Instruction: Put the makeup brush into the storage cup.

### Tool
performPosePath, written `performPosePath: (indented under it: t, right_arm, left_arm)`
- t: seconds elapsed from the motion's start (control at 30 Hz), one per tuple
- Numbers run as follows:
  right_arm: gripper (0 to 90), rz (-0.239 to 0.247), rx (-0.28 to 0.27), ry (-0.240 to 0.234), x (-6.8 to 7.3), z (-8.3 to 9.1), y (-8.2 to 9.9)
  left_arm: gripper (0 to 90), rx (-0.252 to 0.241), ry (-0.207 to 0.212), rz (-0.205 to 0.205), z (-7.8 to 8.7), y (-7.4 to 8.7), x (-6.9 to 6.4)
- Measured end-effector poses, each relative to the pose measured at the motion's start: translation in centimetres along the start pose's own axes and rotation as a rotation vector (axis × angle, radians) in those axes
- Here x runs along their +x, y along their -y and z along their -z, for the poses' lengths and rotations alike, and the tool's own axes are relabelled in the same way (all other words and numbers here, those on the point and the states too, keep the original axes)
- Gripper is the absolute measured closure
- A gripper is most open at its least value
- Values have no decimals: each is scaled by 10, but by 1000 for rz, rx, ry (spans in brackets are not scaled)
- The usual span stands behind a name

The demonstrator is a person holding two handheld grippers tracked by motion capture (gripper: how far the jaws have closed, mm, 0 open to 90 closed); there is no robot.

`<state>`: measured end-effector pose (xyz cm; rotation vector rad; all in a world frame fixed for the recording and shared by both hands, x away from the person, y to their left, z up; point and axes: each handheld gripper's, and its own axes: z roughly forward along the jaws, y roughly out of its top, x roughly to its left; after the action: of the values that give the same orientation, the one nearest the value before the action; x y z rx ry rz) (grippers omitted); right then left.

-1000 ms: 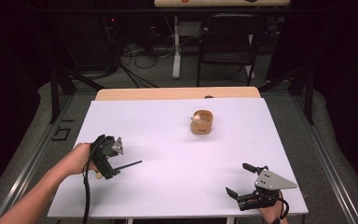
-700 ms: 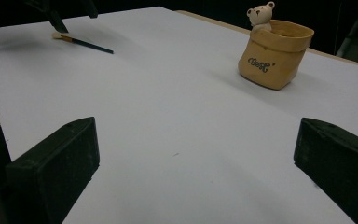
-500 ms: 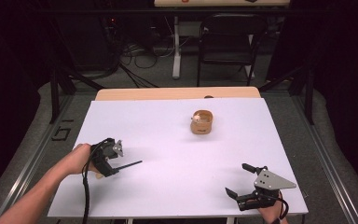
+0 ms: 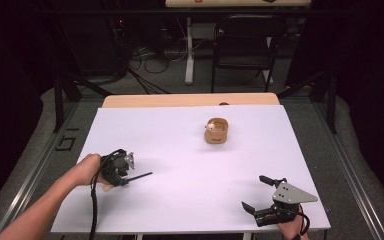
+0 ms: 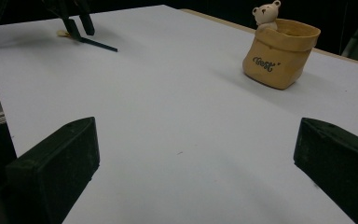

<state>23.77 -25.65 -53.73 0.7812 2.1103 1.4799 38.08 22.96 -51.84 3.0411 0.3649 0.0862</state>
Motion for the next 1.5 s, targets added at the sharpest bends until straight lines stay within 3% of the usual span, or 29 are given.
performPosePath:
  t: [0.23,1.17,1.5]
  right_arm:
    - [0,-1,1,2,0,2,0]
    - [0,-3,18,-18,0,3,-1]
    - [14,-11,10,-22,0,3,-2]
  left_arm:
    - [736,7,8,-8,-3,-3,1]
    - [795,14,28,-39,-6,-6,2]
    - [829,4,11,-43,-5,-5,0]
